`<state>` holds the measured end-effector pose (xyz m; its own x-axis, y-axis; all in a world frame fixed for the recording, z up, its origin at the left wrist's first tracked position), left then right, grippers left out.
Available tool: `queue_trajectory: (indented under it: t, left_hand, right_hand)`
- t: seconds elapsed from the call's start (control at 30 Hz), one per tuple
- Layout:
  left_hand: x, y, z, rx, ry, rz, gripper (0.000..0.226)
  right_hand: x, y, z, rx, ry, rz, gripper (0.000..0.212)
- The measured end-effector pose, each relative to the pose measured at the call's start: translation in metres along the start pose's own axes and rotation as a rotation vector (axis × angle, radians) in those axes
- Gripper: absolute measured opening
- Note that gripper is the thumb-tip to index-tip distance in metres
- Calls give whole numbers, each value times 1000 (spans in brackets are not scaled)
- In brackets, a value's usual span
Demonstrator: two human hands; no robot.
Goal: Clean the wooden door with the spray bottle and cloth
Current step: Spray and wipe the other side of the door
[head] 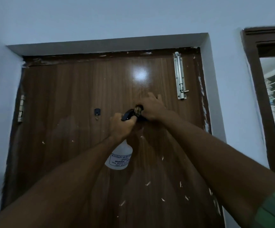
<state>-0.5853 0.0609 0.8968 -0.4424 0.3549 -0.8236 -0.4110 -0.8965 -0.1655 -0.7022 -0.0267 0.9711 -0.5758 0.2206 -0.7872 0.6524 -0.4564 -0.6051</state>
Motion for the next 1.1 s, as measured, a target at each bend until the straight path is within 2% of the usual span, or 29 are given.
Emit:
queue_trajectory:
  t: [0.07,0.17,0.23,0.37,0.43,0.53,0.6,0.7,0.8,0.87,0.93,1.03,1.1]
  left_hand:
    - [-2,-7,-7,29,-18,22,39]
    - [5,-9,-15,87,-55,-31,38]
    - [9,-8,-16,94,-54,-41,40]
    - [7,-11,-12,107,-37,-23,40]
    - [4,-12,-11,105,-26,-24,38]
    - [3,-12,-6,126,-13,-67,31]
    - [1,-11,-5,145,-19,-78,31]
    - [-2,-7,-4,153,-22,-66,33]
    - [-2,-5,-7,146,-32,-72,32]
    - [0,-5,-7,145,-55,-79,31]
    - [1,-8,-5,138,-68,-63,34]
    - [-1,-17,-4,132,-62,-34,36]
    - [0,-23,-3,98,-46,-34,36]
  right_hand:
    - [9,8,-13,160,14,100,30]
    - [37,32,-7,240,180,264,54]
    - [48,44,-5,282,169,332,67]
    - [35,30,-5,152,167,415,43]
    - [31,25,3,56,147,382,43]
    - [31,15,17,-32,76,270,57]
    - [25,11,17,-7,47,184,62]
    - [10,17,18,69,37,156,64]
    - [7,22,28,-93,101,162,58]
    - [3,21,37,-144,133,112,56]
    - [-3,11,43,-218,155,-13,49]
    - [-5,1,46,-517,176,-232,29]
    - [-5,1,43,-725,193,-162,19]
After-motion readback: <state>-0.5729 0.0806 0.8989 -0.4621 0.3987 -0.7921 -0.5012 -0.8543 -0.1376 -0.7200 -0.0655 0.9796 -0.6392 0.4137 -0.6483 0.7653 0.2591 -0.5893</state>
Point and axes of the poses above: each hand's wrist, its own x-axis away from the middle knuckle, its own y-axis out of the palm, z = x × y, the point moved 5 cm from there along -x, towards the middle knuckle, and after that the axes turned 5 degrees about -x, right-handed, at the moved point
